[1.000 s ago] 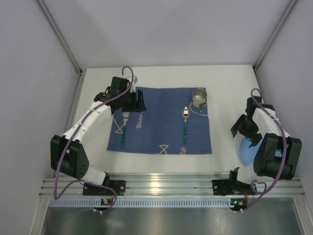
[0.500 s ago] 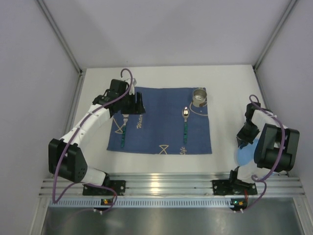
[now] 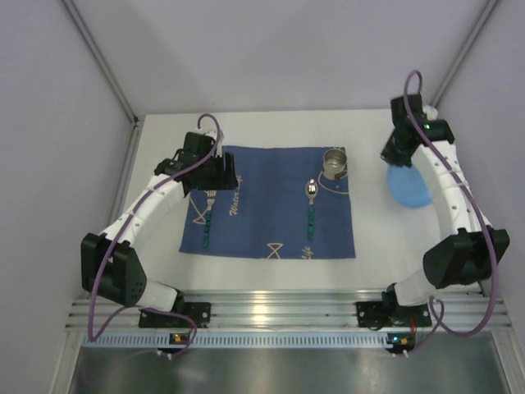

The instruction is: Set the dinner table for one person

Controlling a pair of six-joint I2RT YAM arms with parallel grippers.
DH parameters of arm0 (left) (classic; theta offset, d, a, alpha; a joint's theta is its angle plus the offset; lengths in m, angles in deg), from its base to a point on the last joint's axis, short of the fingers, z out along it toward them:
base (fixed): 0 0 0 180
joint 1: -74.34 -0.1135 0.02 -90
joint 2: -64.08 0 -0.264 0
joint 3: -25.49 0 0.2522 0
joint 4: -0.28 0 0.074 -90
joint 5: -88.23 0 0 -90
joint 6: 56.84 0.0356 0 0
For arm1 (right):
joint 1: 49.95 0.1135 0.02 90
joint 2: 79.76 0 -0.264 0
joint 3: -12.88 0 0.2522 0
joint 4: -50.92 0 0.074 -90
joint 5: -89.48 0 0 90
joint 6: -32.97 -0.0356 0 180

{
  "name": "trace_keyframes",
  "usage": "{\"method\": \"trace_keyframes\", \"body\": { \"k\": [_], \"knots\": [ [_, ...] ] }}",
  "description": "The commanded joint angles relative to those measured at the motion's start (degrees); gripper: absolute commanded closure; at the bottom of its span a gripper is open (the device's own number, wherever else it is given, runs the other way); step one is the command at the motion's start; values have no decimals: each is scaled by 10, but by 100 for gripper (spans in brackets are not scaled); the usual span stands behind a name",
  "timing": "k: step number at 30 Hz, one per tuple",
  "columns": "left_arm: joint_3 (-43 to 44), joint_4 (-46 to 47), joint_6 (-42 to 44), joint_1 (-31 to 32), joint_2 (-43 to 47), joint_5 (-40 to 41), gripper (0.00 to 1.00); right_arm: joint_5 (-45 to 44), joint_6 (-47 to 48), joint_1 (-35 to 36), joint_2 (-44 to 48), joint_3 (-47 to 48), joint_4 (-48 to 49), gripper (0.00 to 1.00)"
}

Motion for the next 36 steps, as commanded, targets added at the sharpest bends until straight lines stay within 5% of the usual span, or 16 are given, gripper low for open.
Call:
{"method": "trace_keyframes", "body": {
  "k": [1, 7, 10, 17, 36],
  "knots": [
    [26, -12, -20, -10, 10, 57, 32, -63, -37, 151, -51, 198, -72, 100],
    [20, -35, -52, -27, 49, 161, 29, -39, 19, 381, -264, 499, -86, 100],
    [12, -54, -59, -33, 77, 216, 28, 26, 40, 432, -352, 583, -70, 100],
    [-58, -56, -74, -72, 130, 226, 26, 158, 56, 480, -421, 575, -1, 100],
    [-107, -81, -92, -77, 220, 205, 26, 184, 54, 520, -522, 508, -61, 100]
  ]
}}
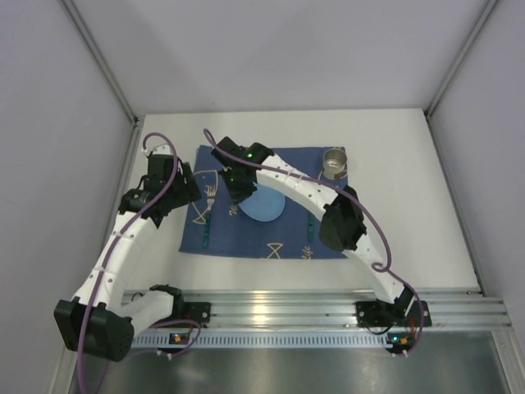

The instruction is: Set the dinner table for one person

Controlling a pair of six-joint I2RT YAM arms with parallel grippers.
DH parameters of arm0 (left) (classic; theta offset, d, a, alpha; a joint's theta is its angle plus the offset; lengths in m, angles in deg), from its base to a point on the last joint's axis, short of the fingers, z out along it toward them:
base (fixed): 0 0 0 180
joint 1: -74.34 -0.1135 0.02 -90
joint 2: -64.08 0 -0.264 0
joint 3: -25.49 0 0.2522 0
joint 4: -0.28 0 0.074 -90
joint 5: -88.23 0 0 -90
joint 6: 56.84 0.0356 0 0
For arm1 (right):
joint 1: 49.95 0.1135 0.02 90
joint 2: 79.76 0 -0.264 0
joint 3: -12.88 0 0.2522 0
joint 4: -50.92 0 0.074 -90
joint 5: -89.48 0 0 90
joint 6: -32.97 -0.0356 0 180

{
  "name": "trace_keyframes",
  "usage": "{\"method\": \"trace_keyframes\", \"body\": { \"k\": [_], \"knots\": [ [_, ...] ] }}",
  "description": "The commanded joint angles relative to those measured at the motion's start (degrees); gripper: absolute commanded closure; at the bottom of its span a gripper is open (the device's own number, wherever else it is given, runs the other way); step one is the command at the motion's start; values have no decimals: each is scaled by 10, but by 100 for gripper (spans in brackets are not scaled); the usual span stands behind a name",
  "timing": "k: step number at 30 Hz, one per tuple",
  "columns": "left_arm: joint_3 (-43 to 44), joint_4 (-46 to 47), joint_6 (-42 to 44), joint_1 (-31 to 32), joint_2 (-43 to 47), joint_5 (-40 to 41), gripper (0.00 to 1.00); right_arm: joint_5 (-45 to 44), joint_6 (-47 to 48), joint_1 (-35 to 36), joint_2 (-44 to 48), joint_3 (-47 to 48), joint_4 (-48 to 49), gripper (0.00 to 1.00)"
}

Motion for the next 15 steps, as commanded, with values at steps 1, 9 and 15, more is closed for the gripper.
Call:
{"method": "trace_keyframes", "body": {
  "k": [1, 9, 15],
  "knots": [
    [-3, -11, -6, -2, 15, 3, 26, 39, -6, 4, -6, -27, -34, 100],
    [1, -7, 5, -2, 9, 12, 25, 117, 18, 7, 34, -82, -33, 91],
    [5, 11, 12, -2, -7, 12, 25, 114, 26, 8, 62, -101, -23, 13]
  ]
}}
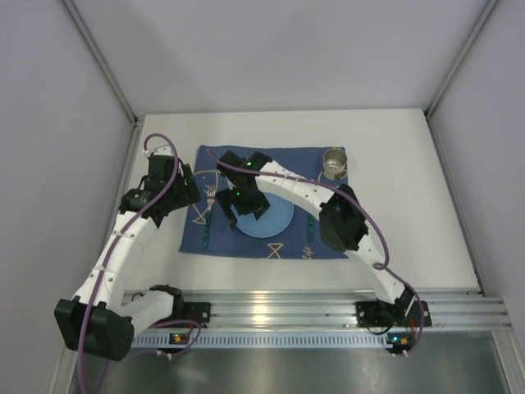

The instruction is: Set the dinner table for one person

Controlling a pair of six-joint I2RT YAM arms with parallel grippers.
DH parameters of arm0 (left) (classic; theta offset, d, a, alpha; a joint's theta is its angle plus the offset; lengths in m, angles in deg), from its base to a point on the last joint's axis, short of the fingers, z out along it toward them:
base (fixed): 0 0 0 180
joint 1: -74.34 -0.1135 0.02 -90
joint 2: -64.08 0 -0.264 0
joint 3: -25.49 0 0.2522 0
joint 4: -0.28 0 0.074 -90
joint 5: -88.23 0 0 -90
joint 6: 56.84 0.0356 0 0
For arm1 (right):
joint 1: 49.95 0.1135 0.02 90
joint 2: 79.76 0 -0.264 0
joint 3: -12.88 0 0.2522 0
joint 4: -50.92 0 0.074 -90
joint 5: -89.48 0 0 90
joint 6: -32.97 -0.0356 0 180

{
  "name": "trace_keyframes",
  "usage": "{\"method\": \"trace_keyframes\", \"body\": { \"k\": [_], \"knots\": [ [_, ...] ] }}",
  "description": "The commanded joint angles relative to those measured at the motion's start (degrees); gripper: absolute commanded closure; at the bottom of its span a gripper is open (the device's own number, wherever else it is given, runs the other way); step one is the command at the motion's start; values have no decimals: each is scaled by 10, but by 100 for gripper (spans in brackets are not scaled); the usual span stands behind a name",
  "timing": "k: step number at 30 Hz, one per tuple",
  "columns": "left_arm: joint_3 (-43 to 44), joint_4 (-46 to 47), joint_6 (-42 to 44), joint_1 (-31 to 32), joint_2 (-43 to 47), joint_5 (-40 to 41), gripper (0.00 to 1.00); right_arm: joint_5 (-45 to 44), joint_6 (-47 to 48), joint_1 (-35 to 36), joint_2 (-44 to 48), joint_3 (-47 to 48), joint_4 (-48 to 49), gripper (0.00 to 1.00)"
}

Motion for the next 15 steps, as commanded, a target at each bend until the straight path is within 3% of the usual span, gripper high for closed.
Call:
{"method": "trace_keyframes", "body": {
  "k": [1, 6, 8, 12, 15],
  "knots": [
    [7, 32, 11, -2, -11, 11, 25, 14, 3, 8, 60, 3, -2, 13],
    [11, 75, 31, -2, -54, 46, 24, -58, 7, 7, 134, -12, 17, 12],
    [-5, 139, 46, -2, -63, 50, 24, -109, 13, 8, 203, -43, 66, 12],
    [-89, 322, 147, -1, -85, -21, 24, -203, 39, 7, 349, -190, 207, 9],
    [-188, 484, 168, -3, -114, -29, 22, -254, 67, 7, 475, -340, 312, 0]
  ]
}}
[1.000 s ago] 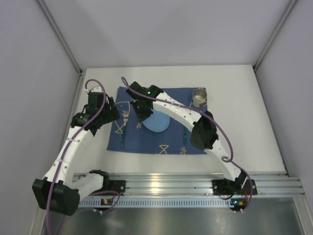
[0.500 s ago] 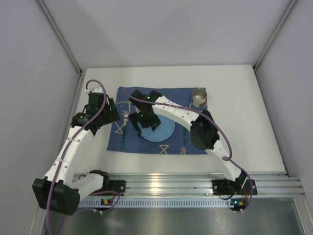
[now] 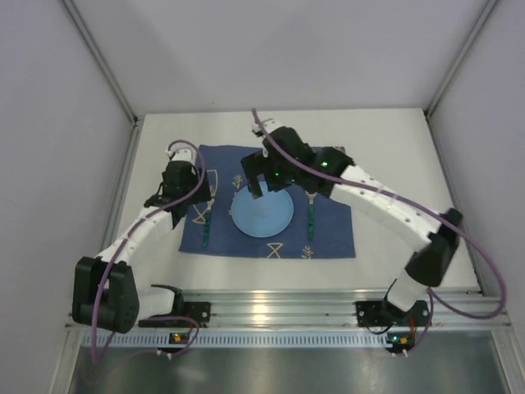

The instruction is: Set the dinner table for one person

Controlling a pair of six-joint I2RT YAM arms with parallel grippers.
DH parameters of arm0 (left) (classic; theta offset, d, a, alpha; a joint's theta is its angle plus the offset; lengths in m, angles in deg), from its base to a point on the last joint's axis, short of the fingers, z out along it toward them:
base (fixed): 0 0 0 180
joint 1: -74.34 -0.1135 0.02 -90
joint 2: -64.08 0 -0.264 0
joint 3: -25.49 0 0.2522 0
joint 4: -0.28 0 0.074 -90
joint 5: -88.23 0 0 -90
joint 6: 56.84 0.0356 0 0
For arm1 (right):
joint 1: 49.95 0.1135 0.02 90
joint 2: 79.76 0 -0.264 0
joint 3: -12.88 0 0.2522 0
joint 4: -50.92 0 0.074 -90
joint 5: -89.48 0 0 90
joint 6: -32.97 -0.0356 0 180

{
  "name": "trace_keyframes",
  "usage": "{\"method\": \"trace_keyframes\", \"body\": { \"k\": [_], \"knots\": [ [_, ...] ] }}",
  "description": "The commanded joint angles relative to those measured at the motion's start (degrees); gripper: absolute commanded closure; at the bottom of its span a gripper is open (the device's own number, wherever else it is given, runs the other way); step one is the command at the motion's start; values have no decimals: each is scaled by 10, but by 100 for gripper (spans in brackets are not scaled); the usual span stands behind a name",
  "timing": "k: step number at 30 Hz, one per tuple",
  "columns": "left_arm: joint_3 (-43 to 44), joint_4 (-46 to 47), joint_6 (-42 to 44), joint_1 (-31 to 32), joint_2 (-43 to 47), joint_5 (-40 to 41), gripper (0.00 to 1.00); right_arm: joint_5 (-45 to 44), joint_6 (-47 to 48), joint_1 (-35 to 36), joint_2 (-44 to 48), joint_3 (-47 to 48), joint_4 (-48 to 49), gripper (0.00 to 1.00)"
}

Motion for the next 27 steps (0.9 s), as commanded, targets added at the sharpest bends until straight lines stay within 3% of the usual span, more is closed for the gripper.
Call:
{"method": "trace_keyframes", "body": {
  "k": [1, 3, 7, 10, 12, 19, 27],
  "knots": [
    [-92, 257, 63, -7, -45, -34, 22, -97, 40, 7, 131, -120, 163, 0],
    [-124, 360, 72, -8, -69, -41, 20, -111, 57, 8, 168, -188, 217, 0],
    [-104, 371, 89, -11, -148, 3, 20, -169, 62, 8, 260, -279, 284, 0],
    [-122, 459, 93, -17, -202, 0, 20, -147, 80, 7, 312, -359, 363, 0],
    [-93, 418, 90, -18, -219, -8, 26, -133, 99, 7, 339, -399, 395, 0],
    [-204, 565, 99, -31, -145, -49, 26, -230, 96, -3, 377, -455, 414, 0],
    [-220, 562, 88, -31, -126, -9, 23, -224, 86, -21, 407, -511, 445, 0]
  ]
}}
